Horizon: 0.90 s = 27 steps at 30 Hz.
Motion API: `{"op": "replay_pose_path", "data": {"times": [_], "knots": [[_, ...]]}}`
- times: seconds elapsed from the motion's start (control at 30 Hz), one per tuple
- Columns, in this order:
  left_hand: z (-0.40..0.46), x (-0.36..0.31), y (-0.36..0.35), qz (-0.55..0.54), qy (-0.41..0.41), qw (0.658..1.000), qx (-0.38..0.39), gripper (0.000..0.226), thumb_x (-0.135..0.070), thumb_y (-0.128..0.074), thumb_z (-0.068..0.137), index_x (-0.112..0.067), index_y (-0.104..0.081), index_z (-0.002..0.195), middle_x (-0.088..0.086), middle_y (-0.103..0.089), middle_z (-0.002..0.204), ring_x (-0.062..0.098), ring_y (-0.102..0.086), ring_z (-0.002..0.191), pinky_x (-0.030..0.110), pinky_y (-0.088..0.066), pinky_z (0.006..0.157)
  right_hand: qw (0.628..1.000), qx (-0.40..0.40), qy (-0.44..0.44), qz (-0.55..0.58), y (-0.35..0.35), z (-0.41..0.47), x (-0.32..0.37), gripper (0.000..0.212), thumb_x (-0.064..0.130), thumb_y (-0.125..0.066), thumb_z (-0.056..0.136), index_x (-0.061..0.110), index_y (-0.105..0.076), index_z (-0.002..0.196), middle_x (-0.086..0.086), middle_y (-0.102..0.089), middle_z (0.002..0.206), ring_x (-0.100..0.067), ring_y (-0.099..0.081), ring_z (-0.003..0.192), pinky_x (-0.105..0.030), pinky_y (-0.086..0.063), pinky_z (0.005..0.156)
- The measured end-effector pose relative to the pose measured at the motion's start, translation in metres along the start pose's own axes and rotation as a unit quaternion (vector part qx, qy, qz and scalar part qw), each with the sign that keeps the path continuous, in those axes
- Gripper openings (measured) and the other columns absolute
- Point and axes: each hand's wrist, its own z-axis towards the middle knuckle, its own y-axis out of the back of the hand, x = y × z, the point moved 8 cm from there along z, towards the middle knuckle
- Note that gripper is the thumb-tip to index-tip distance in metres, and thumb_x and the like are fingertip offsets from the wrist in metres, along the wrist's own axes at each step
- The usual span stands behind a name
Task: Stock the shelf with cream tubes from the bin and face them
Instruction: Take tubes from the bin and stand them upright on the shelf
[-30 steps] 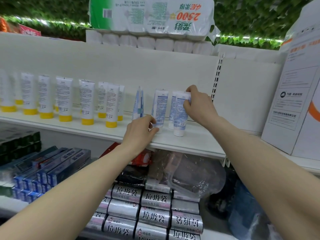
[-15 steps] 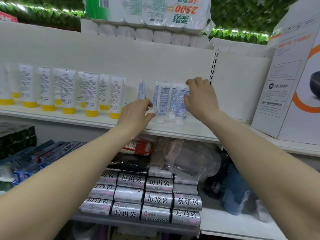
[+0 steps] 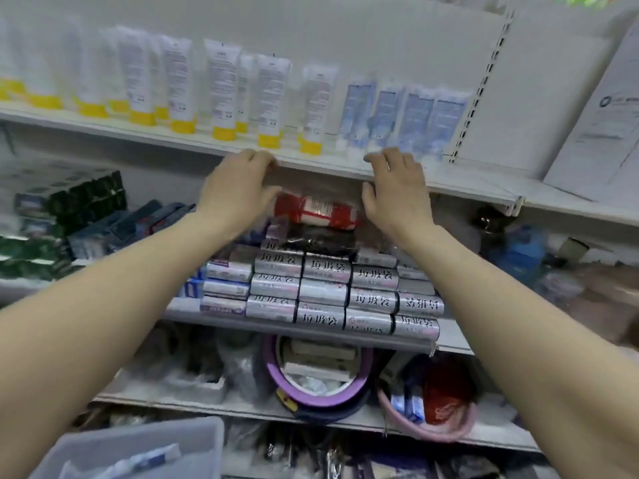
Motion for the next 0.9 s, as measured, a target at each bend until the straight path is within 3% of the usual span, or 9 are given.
{"op": "replay_pose_path", "data": {"times": [0.17, 0.3, 0.4, 0.53, 0.9], "knots": [[-0.088, 0.091, -0.001, 0.045, 0.06, 0.996, 0.045, 0.038, -0.036, -0.062, 0.088, -0.017, -0.055, 0.119, 0.01, -0.058, 0.118, 0.036, -0.053, 0.107, 0.043, -0.047, 0.079, 0.997, 0.036, 0.02, 0.066, -0.046, -0.05, 0.092, 0.041, 0.018, -0.057, 0.082, 0.007, -0.055, 0.121, -0.015, -0.057, 0.117, -0.036, -0.052, 0.102, -0.043, -0.044, 0.082], [-0.164, 0.164, -0.014, 0.043, 0.127, 0.987, 0.091, 0.038, -0.038, -0.062, 0.088, -0.016, -0.055, 0.118, 0.011, -0.059, 0.116, 0.036, -0.053, 0.107, 0.046, -0.048, 0.083, 0.987, 0.096, 0.045, 0.117, -0.097, -0.095, 0.167, 0.043, 0.019, -0.056, 0.085, 0.004, -0.053, 0.125, -0.016, -0.057, 0.119, -0.036, -0.052, 0.104, -0.042, -0.041, 0.088], [-0.226, 0.209, -0.027, 0.042, 0.179, 0.974, 0.129, 0.037, -0.036, -0.062, 0.089, -0.015, -0.055, 0.118, 0.011, -0.059, 0.114, 0.035, -0.054, 0.105, 0.043, -0.046, 0.077, 0.969, 0.164, 0.067, 0.17, -0.142, -0.137, 0.225, 0.044, 0.02, -0.058, 0.085, 0.004, -0.053, 0.126, -0.017, -0.057, 0.12, -0.037, -0.052, 0.108, -0.044, -0.042, 0.091], [-0.313, 0.258, -0.05, 0.056, 0.233, 0.954, 0.179, 0.035, -0.034, -0.064, 0.087, -0.014, -0.056, 0.115, 0.012, -0.06, 0.11, 0.036, -0.055, 0.1, 0.044, -0.048, 0.076, 0.934, 0.267, 0.122, 0.206, -0.204, -0.2, 0.303, 0.044, 0.027, -0.054, 0.086, 0.009, -0.053, 0.126, -0.013, -0.056, 0.119, -0.036, -0.053, 0.1, -0.042, -0.043, 0.08], [-0.55, 0.333, -0.142, 0.007, 0.481, 0.82, 0.31, 0.035, -0.03, -0.065, 0.087, -0.02, -0.057, 0.119, 0.006, -0.06, 0.119, 0.032, -0.057, 0.105, 0.043, -0.05, 0.08, 0.826, 0.455, 0.179, 0.28, -0.365, -0.333, 0.441, 0.04, 0.013, -0.059, 0.084, 0.007, -0.056, 0.123, -0.014, -0.059, 0.115, -0.036, -0.056, 0.102, -0.042, -0.045, 0.086]]}}
